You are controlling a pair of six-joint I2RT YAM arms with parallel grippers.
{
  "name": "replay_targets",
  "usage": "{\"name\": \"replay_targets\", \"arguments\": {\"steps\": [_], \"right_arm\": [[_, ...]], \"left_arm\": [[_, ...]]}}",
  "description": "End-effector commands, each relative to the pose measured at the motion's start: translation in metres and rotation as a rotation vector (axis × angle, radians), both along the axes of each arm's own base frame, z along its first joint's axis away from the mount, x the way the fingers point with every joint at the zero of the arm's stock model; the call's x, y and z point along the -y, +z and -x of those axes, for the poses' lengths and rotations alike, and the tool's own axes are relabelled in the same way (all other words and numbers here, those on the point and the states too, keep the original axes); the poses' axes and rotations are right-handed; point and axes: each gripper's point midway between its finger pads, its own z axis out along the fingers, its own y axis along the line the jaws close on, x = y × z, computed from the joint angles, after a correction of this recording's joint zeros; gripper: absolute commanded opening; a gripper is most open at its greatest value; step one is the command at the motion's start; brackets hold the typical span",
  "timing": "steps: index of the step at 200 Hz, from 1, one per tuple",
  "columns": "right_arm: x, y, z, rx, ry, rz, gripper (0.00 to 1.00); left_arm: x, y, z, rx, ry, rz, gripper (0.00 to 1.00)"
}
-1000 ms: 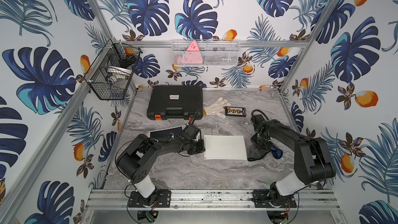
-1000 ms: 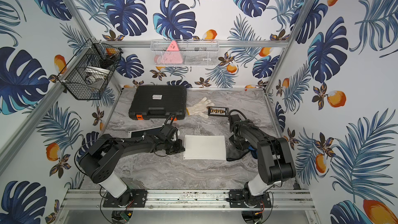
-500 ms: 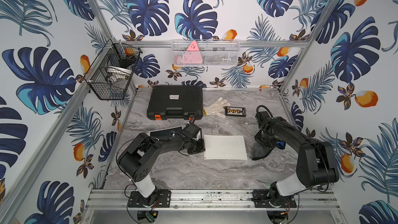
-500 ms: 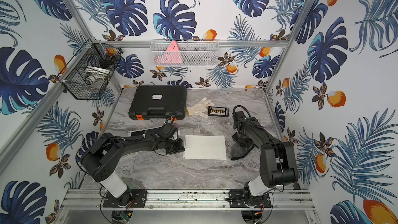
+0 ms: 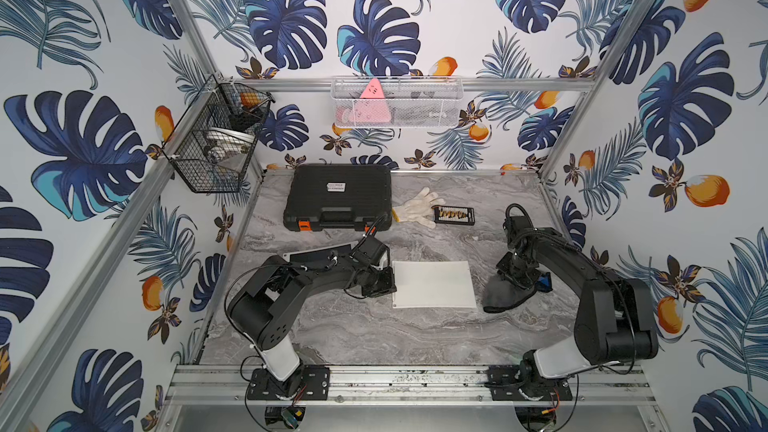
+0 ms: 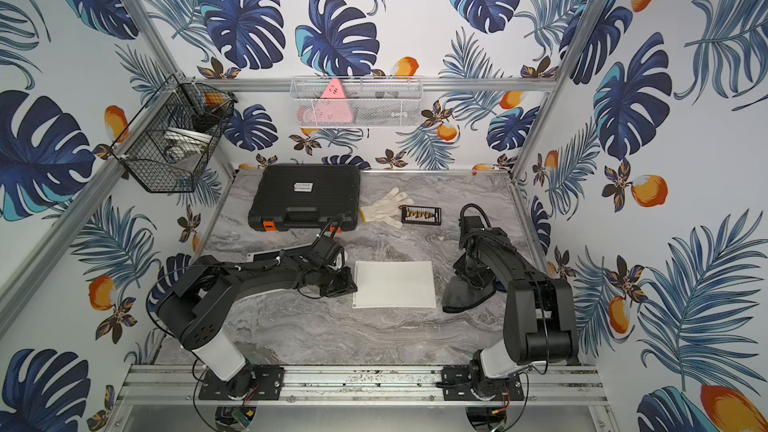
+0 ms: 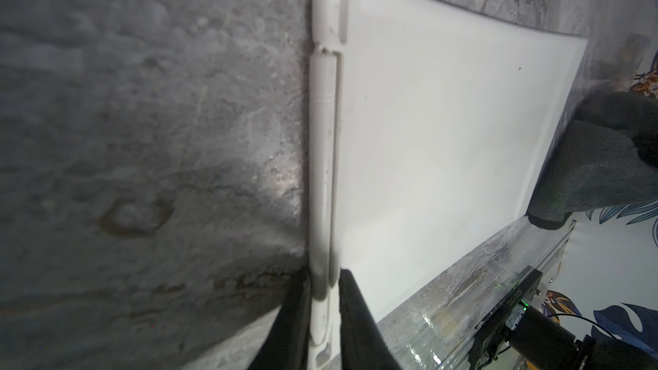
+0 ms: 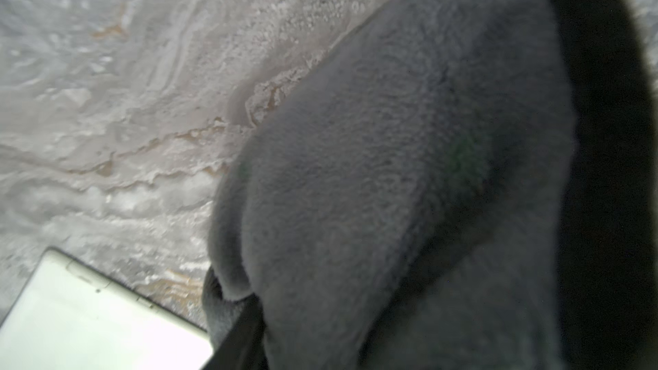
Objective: Wipe the drawing tablet
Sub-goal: Place the cleaning item at the center of the board, then move the drawing tablet to the center of the board.
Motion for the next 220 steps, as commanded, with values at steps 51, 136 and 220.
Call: {"name": "replay_targets", "arguments": {"steps": [51,136,220], "right_arm": [[-0.019,0.047,-0.010,0.124,0.111,-0.088,0.77],[-0.047,0.077,0.019,0.126,0.247,-0.159,0.84],[-0.203,0.031,0.077,0.136,0.538,-0.521,0.79]], "left_arm": [[-0.008,0.015,0.007,-0.042,0.021,-0.022,0.56],[-0.006,0.040,0.020,-0.040,-0.007,0.092,0.82],[0.002,0.032,0.034,-0.067,-0.002,0.198,0.86]]}}
